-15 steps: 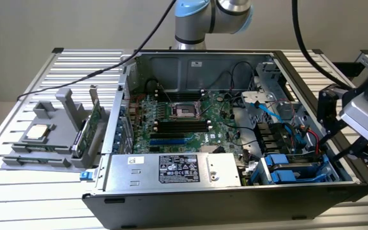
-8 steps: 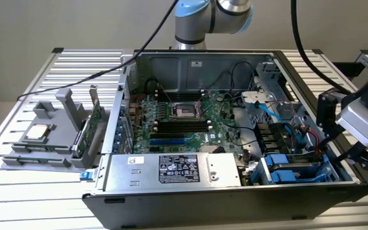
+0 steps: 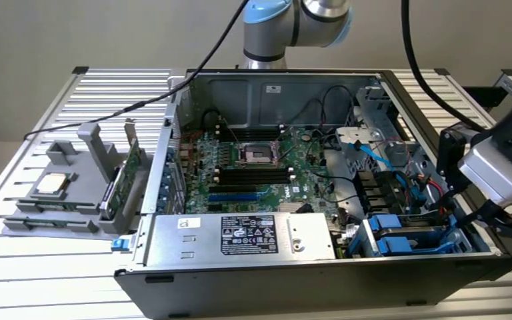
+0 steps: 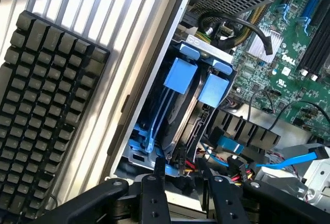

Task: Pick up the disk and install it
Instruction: 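Insert the second disk wire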

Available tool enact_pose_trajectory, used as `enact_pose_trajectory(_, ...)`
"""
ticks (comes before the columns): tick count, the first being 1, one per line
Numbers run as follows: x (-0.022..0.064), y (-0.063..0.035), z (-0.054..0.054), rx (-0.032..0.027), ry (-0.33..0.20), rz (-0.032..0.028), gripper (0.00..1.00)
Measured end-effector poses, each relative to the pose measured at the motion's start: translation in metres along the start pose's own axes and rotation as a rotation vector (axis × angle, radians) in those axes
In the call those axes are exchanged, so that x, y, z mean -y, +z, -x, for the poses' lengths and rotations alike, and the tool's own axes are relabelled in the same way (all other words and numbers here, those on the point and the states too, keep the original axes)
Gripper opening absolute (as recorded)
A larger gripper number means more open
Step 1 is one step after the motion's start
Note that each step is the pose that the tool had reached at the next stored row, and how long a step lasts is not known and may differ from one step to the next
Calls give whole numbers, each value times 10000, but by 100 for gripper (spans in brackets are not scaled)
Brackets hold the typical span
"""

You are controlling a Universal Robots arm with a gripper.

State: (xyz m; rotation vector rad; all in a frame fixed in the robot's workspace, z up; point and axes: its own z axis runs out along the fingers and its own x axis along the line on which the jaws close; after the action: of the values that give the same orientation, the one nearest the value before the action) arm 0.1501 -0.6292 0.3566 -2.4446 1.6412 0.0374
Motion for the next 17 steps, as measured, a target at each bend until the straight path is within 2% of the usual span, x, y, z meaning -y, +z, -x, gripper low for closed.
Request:
enact_pose_trajectory(3,-7,0,-17,22,87,-25,37)
enact_pose_trajectory(7,-15,10,-33,22,219,-51,37)
enact_pose_trajectory(13,-23,40,-41,30,567,-122,37)
enact_pose_trajectory(15,-32,58,-43,44,663,-145,37)
enact_pose_trajectory(17,-42,71,-46,87,716,-171,37)
